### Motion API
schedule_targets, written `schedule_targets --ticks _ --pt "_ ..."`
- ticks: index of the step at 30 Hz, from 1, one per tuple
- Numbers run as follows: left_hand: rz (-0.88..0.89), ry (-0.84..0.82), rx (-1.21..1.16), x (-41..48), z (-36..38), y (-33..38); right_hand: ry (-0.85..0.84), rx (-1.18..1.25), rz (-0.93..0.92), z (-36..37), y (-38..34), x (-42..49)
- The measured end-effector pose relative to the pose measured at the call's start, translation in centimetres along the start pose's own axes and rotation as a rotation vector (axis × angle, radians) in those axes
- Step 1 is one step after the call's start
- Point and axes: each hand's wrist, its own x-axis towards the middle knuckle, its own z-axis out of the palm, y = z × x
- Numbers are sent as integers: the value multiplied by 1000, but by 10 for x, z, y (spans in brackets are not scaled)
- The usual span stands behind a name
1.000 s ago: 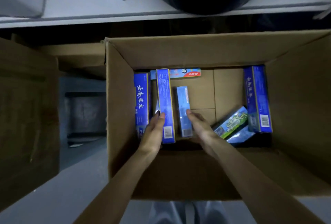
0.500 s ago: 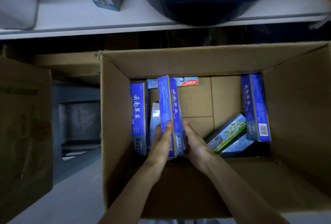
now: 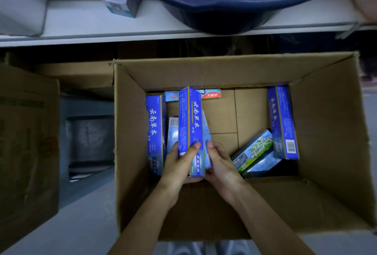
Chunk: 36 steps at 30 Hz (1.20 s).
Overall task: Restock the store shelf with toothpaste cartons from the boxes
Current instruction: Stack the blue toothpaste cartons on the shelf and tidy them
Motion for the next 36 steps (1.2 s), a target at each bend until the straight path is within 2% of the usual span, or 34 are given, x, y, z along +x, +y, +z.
schedule_targets --ticks 10,20,28,36 --pt "18 -64 -129 -35 -2 14 -20 129 -126 -1 -19 -41" --pt "170 -128 -172 -131 39 35 -80 145 -204 -26 -68 -141" --pt "363 -214 -121 -286 109 42 -232 55 -363 -90 -125 -304" --pt "576 -375 -25 -477 170 89 -240 -55 -664 -126 -215 -508"
